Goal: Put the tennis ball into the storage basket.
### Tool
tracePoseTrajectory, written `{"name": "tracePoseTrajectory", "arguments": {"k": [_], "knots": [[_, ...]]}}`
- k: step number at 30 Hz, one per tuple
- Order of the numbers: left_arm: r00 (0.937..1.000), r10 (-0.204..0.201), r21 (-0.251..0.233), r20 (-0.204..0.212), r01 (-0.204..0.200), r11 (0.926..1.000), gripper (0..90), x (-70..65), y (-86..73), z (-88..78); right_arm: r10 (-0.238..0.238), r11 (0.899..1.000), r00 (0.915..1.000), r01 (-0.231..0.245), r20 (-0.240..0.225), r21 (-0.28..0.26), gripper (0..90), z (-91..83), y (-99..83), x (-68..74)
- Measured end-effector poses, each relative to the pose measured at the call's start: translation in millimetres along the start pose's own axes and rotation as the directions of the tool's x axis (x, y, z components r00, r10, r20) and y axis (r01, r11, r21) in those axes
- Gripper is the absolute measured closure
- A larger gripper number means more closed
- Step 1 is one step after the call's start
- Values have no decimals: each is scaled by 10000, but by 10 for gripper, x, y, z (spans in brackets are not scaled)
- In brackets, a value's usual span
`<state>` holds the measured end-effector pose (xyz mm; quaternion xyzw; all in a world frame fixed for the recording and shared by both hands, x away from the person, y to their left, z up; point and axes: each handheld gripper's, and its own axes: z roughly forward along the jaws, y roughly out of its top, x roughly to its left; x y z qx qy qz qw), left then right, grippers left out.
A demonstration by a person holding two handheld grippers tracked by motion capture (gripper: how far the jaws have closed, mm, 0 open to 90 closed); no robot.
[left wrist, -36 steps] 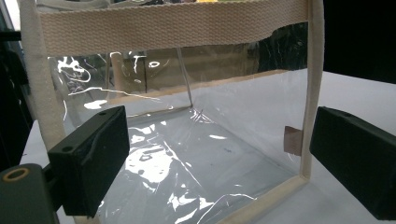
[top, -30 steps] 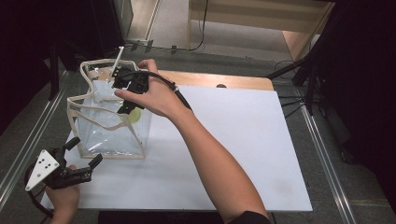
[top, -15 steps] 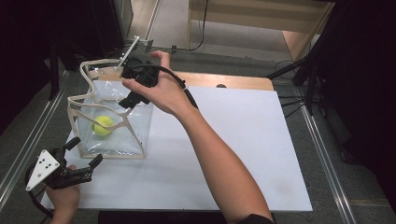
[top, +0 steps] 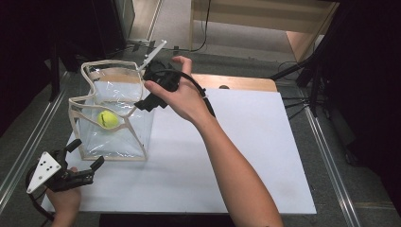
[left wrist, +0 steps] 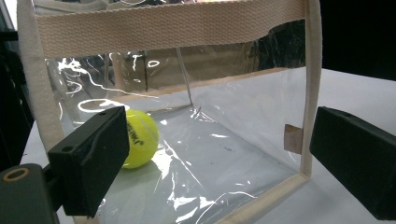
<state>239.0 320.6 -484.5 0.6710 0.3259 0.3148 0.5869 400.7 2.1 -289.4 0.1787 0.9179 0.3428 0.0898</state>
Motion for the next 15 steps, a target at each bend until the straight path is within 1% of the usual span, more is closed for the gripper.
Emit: {"name": "tracePoseTrajectory", "arguments": {"k": [2, 5, 6, 7, 8, 11, 14, 15], "knots": [[10000, 13, -3, -2, -13, 10000, 53, 0, 0, 0, 57, 10000, 10000, -57, -21, -32, 0, -7, -27, -2], [10000, 3, -24, 18, -3, 10000, 53, -4, -1, 5, 185, 9998, 9998, -185, 4, -69, 0, -6, -130, -1], [10000, 8, -28, 16, -8, 10000, 54, -3, -1, 4, 134, 9999, 9999, -134, 14, -79, 0, 2, -155, -5], [10000, 9, -26, 22, -8, 10000, 54, -2, -1, 4, 198, 9998, 9998, -197, 28, -28, 0, 11, -178, 4], [10000, 23, 2, 2, -23, 10000, 54, -1, 0, 3, 163, 9999, 9999, -163, -33, -52, 0, 23, -203, 5], [10000, 1, -31, 27, -1, 10000, 53, -3, -1, 6, 197, 9998, 9998, -197, -4, 14, 0, 44, -248, 13], [10000, 18, -16, 29, -17, 10000, 54, 0, -1, 3, 184, 9998, 9998, -185, -64, -105, 0, 97, -340, 28], [10000, -8, -34, 25, 8, 10000, 54, -2, -1, 4, 245, 9997, 9997, -245, -54, -36, 0, 106, -362, 39]]}}
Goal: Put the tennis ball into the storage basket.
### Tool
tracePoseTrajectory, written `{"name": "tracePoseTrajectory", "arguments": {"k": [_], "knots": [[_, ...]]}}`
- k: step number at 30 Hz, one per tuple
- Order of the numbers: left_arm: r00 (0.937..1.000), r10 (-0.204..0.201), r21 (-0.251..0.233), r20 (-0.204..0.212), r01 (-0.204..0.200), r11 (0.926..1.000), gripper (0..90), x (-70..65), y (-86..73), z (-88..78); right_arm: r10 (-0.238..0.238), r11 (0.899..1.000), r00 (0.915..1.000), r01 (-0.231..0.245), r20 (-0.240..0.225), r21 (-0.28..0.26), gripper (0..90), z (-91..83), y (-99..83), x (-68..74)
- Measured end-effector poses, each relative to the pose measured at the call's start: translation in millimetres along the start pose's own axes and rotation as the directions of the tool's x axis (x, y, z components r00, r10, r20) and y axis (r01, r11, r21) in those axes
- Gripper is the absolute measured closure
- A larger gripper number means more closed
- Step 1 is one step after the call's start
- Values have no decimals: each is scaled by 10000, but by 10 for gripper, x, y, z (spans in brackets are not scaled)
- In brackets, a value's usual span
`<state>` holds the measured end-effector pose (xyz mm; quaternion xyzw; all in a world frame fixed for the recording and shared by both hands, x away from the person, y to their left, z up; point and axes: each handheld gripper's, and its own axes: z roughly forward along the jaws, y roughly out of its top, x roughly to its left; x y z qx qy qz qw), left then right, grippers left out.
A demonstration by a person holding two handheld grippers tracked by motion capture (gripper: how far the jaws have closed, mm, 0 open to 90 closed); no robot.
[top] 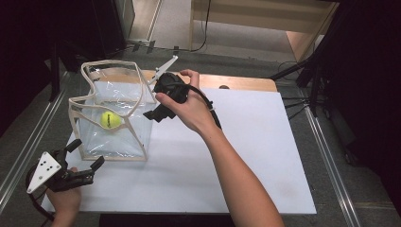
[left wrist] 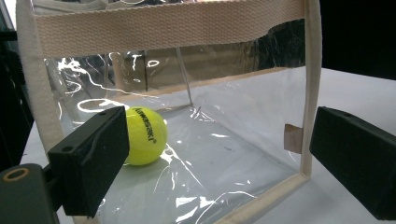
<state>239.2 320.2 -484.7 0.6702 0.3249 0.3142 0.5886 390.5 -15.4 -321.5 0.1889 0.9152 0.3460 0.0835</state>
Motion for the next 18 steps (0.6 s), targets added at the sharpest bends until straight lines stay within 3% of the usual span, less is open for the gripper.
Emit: {"name": "tracePoseTrajectory", "arguments": {"k": [9, 18], "knots": [[10000, 3, 25, -5, -3, 10000, 54, -2, 0, 1, -218, 9998, 9997, 219, 83, -42, 0, 61, -143, 64], [10000, 36, 77, -11, -36, 10000, 53, 0, 1, -1, -77, 9999, 10000, 77, 52, -67, 0, 144, -309, 113]]}}
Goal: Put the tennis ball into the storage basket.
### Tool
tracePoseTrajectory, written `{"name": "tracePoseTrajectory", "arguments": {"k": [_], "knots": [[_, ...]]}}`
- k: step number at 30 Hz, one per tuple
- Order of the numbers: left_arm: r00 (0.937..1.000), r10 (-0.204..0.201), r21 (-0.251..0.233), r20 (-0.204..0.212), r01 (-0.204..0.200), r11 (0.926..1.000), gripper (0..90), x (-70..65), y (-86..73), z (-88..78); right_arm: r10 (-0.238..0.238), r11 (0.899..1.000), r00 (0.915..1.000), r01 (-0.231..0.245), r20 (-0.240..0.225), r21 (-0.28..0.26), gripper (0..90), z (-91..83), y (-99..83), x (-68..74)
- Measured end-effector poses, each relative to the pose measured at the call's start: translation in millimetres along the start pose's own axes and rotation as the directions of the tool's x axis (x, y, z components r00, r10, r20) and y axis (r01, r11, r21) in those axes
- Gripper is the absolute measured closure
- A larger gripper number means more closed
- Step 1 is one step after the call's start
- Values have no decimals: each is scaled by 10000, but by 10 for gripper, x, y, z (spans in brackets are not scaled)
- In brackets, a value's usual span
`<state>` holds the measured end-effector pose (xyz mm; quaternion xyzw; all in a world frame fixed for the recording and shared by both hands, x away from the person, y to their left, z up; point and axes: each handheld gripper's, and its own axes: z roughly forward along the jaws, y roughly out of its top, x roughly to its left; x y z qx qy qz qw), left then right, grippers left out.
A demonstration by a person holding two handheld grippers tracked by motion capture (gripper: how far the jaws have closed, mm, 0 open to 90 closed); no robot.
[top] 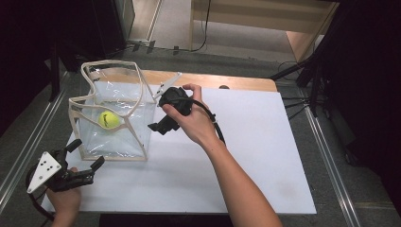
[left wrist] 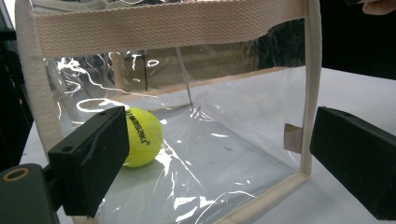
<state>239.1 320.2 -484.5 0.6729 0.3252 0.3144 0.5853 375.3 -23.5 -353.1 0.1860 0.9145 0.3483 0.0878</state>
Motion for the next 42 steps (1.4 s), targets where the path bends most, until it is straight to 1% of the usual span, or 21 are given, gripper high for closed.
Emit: {"name": "tracePoseTrajectory", "arguments": {"k": [4, 6, 9, 14, 18, 19, 20, 26, 29, 30, 31, 36, 40, 41, 42], "knots": [[10000, 6, 0, -1, -6, 10000, 54, -1, 0, 0, 113, 9999, 9999, -113, 60, 26, 0, 28, -86, 20], [10000, 19, 18, -8, -19, 10000, 53, -1, 0, 1, 63, 10000, 10000, -63, 26, -65, 0, 42, -127, 19], [10000, 21, 14, 2, -21, 10000, 53, 0, 0, 1, 203, 9998, 9998, -202, 36, -83, 0, 44, -177, 27], [10000, 22, 23, -6, -22, 10000, 53, -2, 0, 1, 194, 9995, 9998, -192, 101, -251, 0, 48, -265, 44], [10000, 22, 23, -10, -22, 10000, 53, -2, 0, 1, 345, 9990, 9993, -342, 118, -278, 0, 50, -341, 66], [10000, 29, 59, -5, -29, 10000, 53, -2, 2, -1, 256, 9992, 9995, -251, 157, -314, 0, 50, -360, 66], [10000, 25, 29, -10, -25, 10000, 54, -3, 0, 1, 323, 9990, 9994, -318, 145, -328, 0, 50, -379, 73], [10000, 27, 39, -18, -27, 10000, 53, -3, 1, 1, 337, 9984, 9993, -330, 149, -449, 0, 63, -500, 114], [10000, 20, 34, -16, -20, 10000, 54, -4, 0, 2, 433, 9976, 9989, -422, 186, -551, 0, 70, -566, 134], [10000, 30, 38, -19, -30, 10000, 54, -3, 0, 1, 397, 9974, 9990, -383, 222, -603, 0, 69, -591, 137], [10000, 25, 24, -8, -25, 10000, 53, -3, 0, 2, 439, 9969, 9989, -428, 151, -659, 0, 69, -617, 142], [10000, 22, 40, -10, -22, 10000, 54, -3, 0, 2, 421, 9948, 9987, -393, 274, -937, 0, 60, -734, 156], [10000, 19, 39, -14, -19, 10000, 54, -3, 0, 2, 514, 9932, 9980, -473, 361, -1064, 0, 41, -822, 168], [10000, 23, 40, -16, -23, 10000, 53, -3, 0, 2, 652, 9923, 9972, -609, 370, -1082, 0, 35, -843, 173], [10000, 19, 32, -19, -19, 10000, 53, -4, 0, 3, 662, 9921, 9971, -616, 386, -1093, 0, 29, -865, 171]]}}
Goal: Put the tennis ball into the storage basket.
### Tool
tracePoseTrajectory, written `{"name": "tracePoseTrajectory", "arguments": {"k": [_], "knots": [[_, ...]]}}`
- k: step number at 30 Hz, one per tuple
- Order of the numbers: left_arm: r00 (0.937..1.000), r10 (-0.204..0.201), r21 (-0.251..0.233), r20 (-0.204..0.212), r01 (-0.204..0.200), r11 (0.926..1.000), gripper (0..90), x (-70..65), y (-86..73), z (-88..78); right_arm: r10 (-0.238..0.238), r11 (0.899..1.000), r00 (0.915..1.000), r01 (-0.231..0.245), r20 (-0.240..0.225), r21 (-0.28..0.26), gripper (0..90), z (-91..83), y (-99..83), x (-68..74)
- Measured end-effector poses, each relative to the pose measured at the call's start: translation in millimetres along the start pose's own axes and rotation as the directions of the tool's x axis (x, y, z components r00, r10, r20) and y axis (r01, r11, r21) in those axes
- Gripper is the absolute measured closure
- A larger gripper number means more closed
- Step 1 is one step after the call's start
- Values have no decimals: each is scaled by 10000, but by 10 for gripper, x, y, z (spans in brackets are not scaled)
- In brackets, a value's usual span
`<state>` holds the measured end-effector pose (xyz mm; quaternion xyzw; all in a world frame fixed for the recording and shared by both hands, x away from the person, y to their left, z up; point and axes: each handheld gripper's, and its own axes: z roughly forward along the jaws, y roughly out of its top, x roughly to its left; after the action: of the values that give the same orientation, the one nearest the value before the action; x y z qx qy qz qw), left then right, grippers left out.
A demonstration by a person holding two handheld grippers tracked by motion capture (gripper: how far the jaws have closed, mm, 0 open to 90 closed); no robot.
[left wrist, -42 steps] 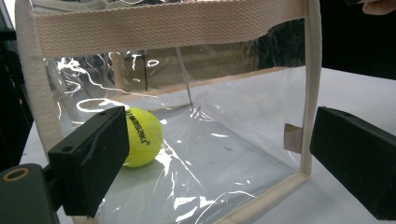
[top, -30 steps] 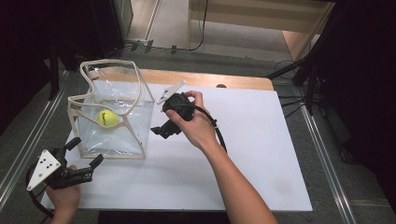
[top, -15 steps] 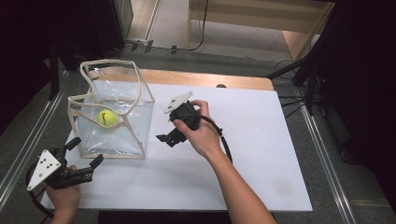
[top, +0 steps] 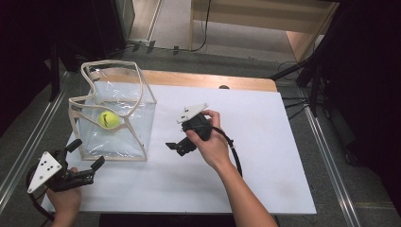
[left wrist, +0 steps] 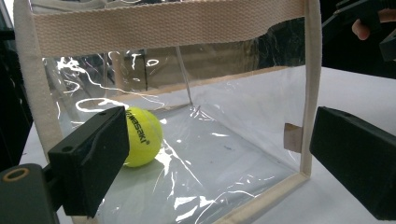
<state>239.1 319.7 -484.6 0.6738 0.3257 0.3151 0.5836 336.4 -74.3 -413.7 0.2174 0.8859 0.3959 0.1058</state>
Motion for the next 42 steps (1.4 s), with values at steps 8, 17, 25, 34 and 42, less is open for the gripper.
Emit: {"name": "tracePoseTrajectory", "arguments": {"k": [8, 17, 25, 34, 42], "knots": [[10000, -7, 11, -1, 7, 10000, 54, 1, 0, 0, 167, 9996, 9997, -163, 170, -242, 0, -71, -189, -14], [10000, -9, -5, -2, 9, 10000, 54, -4, -1, 0, 641, 9971, 9975, -628, 289, -440, 0, -170, -440, -45], [10000, -2, 8, 14, 2, 10000, 53, -5, 0, 1, 1029, 9927, 9932, -991, 549, -691, 0, -273, -638, -53], [10000, 5, 12, 13, -5, 10000, 53, -7, 0, 2, 1304, 9891, 9885, -1243, 768, -790, 0, -398, -872, -82], [10000, 34, 62, 1, -34, 10000, 53, -9, 0, 0, 1537, 9854, 9828, -1447, 1020, -898, 0, -518, -1050, -97]]}}
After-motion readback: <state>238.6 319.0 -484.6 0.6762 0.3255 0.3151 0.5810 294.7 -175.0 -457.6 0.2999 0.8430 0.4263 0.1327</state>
